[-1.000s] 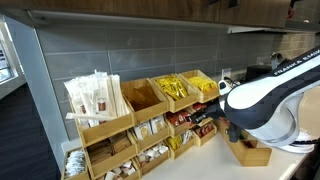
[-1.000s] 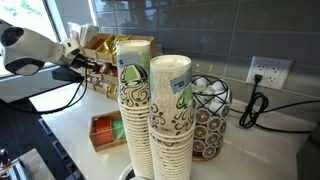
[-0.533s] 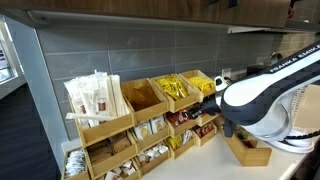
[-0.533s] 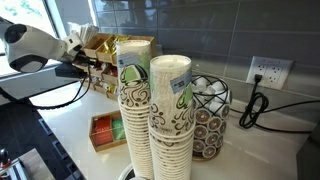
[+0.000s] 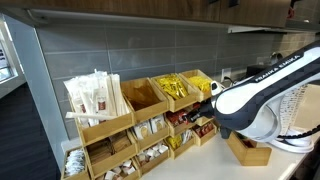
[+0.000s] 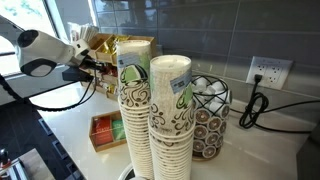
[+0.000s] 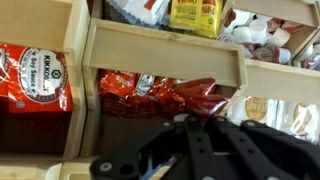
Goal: Pick up the red sachets from the counter and put them in the second middle tray from the right
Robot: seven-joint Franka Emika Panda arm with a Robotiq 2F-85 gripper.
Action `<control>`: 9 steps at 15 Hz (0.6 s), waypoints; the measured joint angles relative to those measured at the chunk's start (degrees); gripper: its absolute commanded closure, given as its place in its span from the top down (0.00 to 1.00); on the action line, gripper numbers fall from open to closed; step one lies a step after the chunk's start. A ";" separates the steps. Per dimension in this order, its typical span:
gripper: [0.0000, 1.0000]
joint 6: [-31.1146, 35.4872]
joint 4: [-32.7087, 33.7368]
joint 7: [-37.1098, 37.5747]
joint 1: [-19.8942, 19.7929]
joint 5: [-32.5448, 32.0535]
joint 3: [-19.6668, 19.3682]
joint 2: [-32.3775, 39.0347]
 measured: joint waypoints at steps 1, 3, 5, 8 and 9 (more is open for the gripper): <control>0.03 0.71 0.26 0.87 0.98 -0.87 -0.98 0.33; 0.03 2.31 0.81 3.01 3.26 -2.91 -2.97 1.02; 0.03 3.94 1.05 5.87 5.74 -5.58 -5.21 1.83; 0.03 5.49 1.05 10.45 9.13 -10.04 -8.83 3.58; 0.03 5.88 1.05 11.85 10.05 -11.44 -10.01 4.31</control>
